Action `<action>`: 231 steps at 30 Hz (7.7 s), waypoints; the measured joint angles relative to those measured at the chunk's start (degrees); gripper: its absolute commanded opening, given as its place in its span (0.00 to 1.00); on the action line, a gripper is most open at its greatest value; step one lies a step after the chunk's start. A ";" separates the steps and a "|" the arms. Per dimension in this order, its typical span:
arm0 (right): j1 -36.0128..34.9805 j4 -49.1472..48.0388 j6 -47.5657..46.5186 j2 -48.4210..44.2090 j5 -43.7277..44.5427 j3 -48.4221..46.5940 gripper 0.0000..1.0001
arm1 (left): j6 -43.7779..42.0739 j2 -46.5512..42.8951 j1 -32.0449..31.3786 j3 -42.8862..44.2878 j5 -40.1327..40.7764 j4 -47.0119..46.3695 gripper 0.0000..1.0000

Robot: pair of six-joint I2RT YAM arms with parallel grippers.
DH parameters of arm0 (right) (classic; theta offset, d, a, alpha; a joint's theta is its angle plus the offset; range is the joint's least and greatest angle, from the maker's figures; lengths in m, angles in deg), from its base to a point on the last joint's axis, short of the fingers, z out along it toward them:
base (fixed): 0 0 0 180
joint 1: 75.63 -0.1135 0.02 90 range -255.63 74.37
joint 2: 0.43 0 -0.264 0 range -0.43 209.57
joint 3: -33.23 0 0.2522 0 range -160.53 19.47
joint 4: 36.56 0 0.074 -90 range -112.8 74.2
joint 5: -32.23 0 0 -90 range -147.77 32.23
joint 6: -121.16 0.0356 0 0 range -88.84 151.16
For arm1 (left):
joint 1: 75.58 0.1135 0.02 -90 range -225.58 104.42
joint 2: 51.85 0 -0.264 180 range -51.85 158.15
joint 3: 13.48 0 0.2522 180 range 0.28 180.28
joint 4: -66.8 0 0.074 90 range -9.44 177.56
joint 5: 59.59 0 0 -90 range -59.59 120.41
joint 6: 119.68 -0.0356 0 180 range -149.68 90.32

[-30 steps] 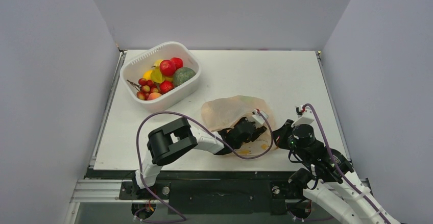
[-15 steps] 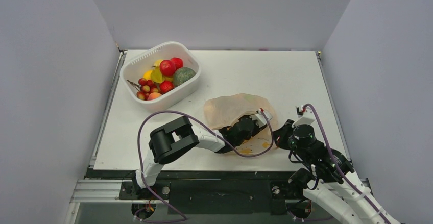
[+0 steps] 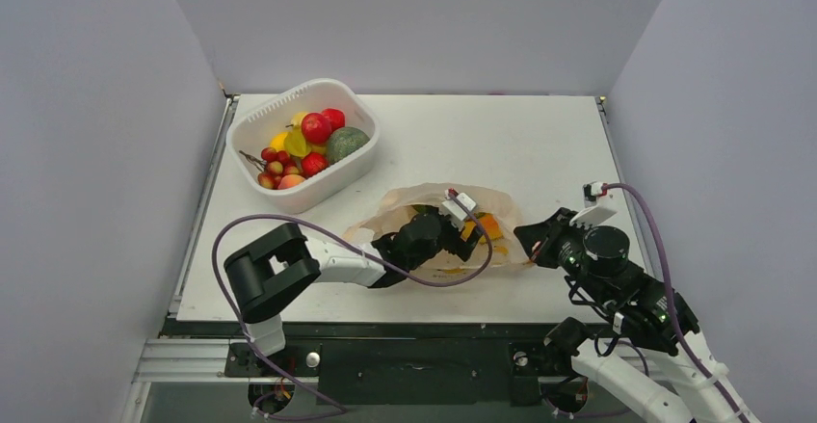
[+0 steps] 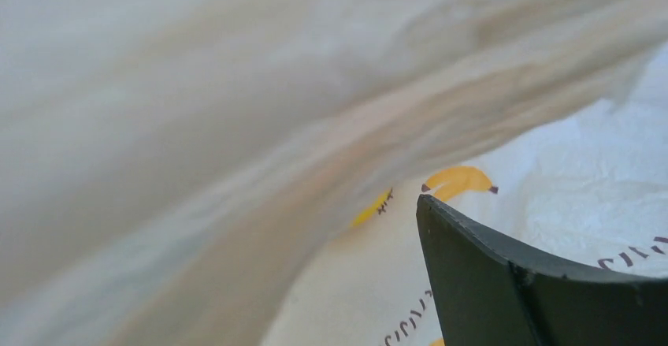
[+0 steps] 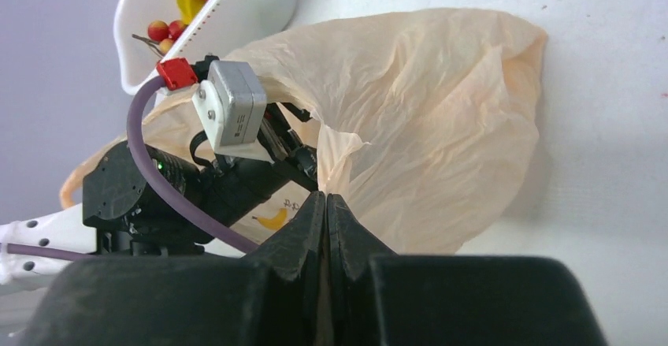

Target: Take the fake fruits out of the plastic bag

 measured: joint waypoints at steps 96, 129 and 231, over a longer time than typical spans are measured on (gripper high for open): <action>0.59 -0.85 -2.45 1.95 12.22 8.59 0.00 | 13.09 -9.68 61.00 24.24 -22.62 57.72 0.40; -15.43 -20.39 -4.46 12.92 -12.04 3.74 0.00 | 23.71 -59.14 14.29 2.16 -23.58 54.07 0.86; -35.71 -26.16 -33.11 38.66 21.88 4.83 0.52 | 40.48 -34.07 12.96 -16.48 5.53 26.10 0.97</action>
